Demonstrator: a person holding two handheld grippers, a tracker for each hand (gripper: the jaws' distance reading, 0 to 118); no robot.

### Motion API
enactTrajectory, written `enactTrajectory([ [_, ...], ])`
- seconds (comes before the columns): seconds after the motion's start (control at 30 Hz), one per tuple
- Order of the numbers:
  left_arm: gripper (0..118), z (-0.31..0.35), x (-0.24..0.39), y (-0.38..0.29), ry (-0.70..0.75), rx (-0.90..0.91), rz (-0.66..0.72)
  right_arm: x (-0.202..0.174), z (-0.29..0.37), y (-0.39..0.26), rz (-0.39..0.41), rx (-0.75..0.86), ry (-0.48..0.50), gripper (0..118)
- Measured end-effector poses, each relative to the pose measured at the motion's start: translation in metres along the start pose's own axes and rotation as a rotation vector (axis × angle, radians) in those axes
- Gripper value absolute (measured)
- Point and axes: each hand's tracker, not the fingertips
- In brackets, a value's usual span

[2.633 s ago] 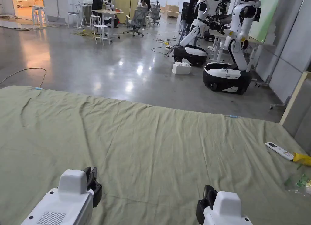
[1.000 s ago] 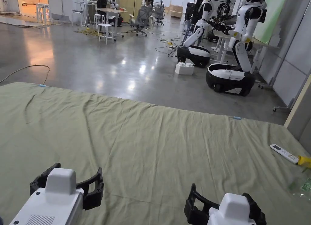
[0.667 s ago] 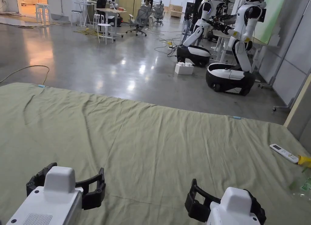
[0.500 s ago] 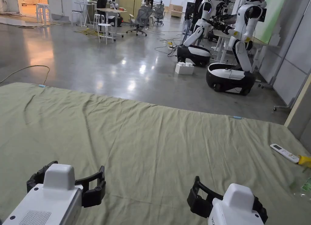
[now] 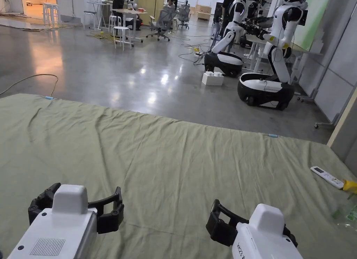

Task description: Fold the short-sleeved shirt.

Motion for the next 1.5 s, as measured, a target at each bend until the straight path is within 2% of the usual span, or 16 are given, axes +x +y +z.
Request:
enactTrajectory([
  [0.1, 117, 0.0, -0.001, 0.0, -0.001, -0.001, -0.001, -0.003, -0.002, 0.005, -0.027, -0.024, 0.026, 118],
  [0.23, 117, 0.0, -0.001, -0.002, 0.003, -0.023, 0.009, -0.009, -0.006, 0.011, -0.043, -0.059, -0.017, 118],
  [0.43, 117, -0.002, -0.006, 0.002, 0.013, -0.016, 0.002, -0.007, -0.014, 0.006, -0.04, -0.097, -0.073, 118],
  [0.77, 117, -0.002, -0.01, -0.002, 0.026, -0.018, -0.016, -0.003, -0.015, 0.001, -0.027, -0.12, -0.086, 118],
  [0.9, 117, -0.001, -0.01, -0.003, 0.026, -0.015, -0.025, -0.004, -0.015, 0.001, 0.005, -0.105, -0.113, 118],
  [1.07, 117, 0.001, -0.008, -0.003, 0.012, -0.008, -0.042, -0.001, -0.016, 0.004, -0.036, -0.135, -0.105, 118],
  [1.27, 117, 0.003, -0.013, 0.0, -0.052, 0.018, -0.014, 0.003, -0.02, 0.002, -0.06, -0.143, -0.14, 118],
  [1.37, 117, 0.001, -0.011, 0.001, -0.046, 0.017, -0.021, 0.009, -0.019, 0.0, -0.082, -0.131, -0.113, 118],
  [1.5, 117, -0.005, -0.009, 0.0, -0.007, 0.014, -0.048, 0.017, -0.013, -0.001, -0.091, -0.032, -0.043, 118],
])
